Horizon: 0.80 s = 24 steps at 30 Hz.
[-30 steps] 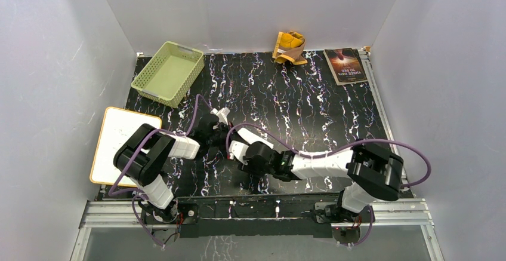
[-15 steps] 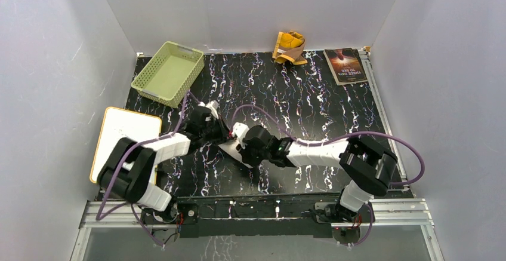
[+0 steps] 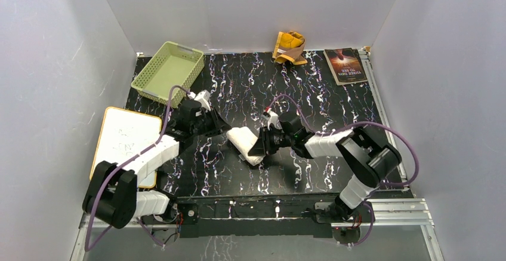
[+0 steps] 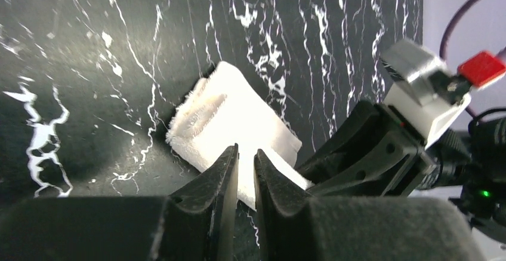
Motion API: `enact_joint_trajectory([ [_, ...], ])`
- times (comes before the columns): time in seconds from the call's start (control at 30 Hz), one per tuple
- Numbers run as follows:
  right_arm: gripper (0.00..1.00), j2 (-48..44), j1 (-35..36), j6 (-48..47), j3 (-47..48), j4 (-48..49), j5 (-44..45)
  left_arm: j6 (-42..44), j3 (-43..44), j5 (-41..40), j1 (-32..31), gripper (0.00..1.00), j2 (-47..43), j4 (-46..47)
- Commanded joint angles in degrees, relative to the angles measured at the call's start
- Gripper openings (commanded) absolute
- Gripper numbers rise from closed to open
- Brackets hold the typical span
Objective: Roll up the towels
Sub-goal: Roll the towel at the center of the board.
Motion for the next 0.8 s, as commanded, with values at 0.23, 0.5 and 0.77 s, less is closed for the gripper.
enact_joint_trajectory([
  [0.23, 0.00, 11.18, -3.84, 12.92, -3.51, 20.22, -13.43, -7.66, -4.12, 12.99, -1.92, 0.14, 11.69, 19.81],
  [0.5, 0.00, 9.18, -3.96, 8.21, -2.63, 14.50, -10.20, -7.10, -7.03, 9.78, -2.88, 0.12, 16.64, 21.72],
  [0.77, 0.36, -3.66, -2.49, -11.48, 5.70, -12.94, 11.48, -5.39, -8.82, 7.07, -3.82, 0.10, 20.20, 21.33],
])
